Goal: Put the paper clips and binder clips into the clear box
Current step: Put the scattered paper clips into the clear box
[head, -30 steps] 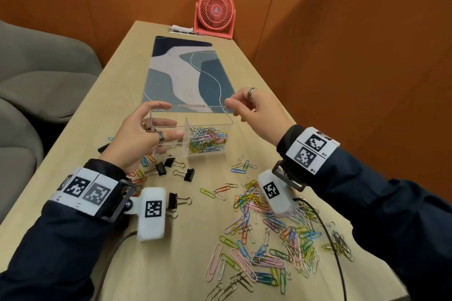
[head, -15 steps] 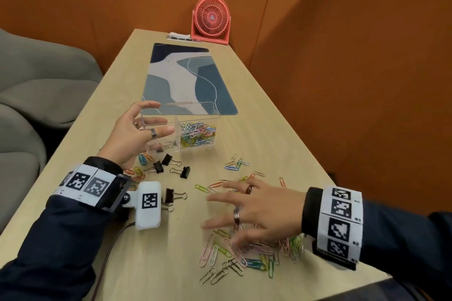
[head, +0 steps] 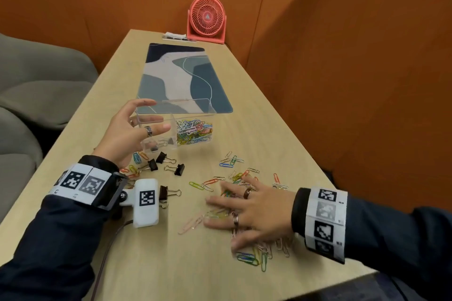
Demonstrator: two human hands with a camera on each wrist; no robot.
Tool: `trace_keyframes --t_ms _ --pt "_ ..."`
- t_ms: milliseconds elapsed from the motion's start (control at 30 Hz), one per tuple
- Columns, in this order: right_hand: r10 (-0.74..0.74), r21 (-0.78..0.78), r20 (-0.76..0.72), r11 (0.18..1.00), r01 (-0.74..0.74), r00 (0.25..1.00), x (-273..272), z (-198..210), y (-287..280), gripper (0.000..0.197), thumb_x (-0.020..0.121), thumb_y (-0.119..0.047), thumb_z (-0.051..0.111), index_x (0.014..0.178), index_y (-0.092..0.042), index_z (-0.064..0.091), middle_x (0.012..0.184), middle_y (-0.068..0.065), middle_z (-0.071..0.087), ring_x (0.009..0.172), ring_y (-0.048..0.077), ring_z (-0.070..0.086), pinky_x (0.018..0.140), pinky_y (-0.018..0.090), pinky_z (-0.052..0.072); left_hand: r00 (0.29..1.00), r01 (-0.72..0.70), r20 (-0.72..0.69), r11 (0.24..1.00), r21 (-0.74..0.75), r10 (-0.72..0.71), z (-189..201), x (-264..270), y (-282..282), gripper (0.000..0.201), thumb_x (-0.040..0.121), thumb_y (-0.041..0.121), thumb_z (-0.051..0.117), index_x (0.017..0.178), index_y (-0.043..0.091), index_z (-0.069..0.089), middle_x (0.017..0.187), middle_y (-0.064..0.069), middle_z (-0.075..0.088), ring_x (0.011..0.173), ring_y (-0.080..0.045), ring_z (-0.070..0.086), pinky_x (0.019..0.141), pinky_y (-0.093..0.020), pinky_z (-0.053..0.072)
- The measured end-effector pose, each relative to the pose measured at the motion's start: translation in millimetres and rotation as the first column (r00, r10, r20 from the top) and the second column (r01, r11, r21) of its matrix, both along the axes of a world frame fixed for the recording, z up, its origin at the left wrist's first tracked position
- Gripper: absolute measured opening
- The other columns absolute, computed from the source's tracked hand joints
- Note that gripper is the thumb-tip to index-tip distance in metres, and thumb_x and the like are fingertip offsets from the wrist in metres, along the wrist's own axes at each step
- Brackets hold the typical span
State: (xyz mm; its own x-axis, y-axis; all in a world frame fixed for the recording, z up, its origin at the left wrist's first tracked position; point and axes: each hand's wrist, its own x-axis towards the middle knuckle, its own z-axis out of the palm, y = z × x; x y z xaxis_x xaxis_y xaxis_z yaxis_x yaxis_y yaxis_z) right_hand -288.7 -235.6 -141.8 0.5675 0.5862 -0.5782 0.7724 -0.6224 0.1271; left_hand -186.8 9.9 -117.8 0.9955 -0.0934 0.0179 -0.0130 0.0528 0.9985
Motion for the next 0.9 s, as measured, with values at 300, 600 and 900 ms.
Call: trace_keyframes --t_ms 300,600,900 --pt "0.085 0.118 -0.006 0.989 -0.084 0.996 -3.4 -2.7 27.1 0.08 0.076 -0.072 0.006 0.148 -0.038 0.002 0.158 -0.013 -0.005 0.146 0.027 -0.011 0.113 0.055 -0.004 1.0 -0.01 -0.003 1.0 0.004 0.01 -3.8 1.2 -1.4 0.06 0.054 0.016 0.075 0.109 0.032 0.057 0.11 -0.01 0.065 0.1 -0.026 0.065 0.088 -0.055 0.051" --pt "-0.087 0.188 -0.018 0.978 0.089 0.996 20.4 9.7 13.2 0.056 0.097 -0.051 0.025 0.149 -0.033 0.013 0.158 -0.014 0.007 0.147 0.013 -0.002 0.117 0.044 0.008 1.0 -0.001 0.026 1.0 0.004 0.001 -6.9 -0.2 0.1 0.058 0.055 0.016 0.075 0.108 0.034 0.056 0.11 -0.01 0.066 0.088 -0.018 0.066 0.08 -0.045 0.054" --pt "-0.32 0.195 -0.749 0.731 0.654 0.58 9.0 38.3 3.5 0.038 0.099 -0.029 0.044 0.107 0.003 0.063 0.096 0.028 0.068 0.082 0.03 0.064 0.09 0.04 0.049 1.0 0.001 0.025 1.0 0.006 -0.001 -8.4 -1.9 -0.4 0.056 0.054 0.017 0.075 0.104 0.036 0.057 0.109 -0.009 0.066 0.101 -0.026 0.065 0.084 -0.047 0.052"
